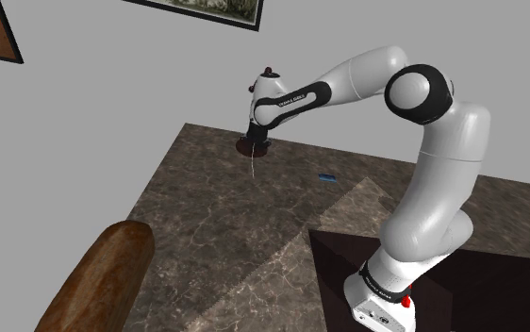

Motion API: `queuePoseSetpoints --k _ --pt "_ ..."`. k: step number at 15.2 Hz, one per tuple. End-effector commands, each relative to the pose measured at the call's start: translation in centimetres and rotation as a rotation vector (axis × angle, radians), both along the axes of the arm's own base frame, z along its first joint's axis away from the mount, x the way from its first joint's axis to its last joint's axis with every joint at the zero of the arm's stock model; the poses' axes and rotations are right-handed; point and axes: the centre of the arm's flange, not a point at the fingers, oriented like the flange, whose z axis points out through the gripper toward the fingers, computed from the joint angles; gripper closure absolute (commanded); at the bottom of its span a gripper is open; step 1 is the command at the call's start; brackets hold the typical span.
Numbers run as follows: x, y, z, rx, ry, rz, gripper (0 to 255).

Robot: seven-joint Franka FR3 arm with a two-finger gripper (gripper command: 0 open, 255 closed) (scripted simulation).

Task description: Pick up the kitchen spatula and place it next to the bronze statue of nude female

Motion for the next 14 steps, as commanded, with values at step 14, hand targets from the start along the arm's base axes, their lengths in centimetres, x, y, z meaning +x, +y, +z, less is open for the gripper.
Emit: queuePoseSetpoints --k 14 --pt "-0.4 0.3 -6.8 0.005 0.014 0.002 255"
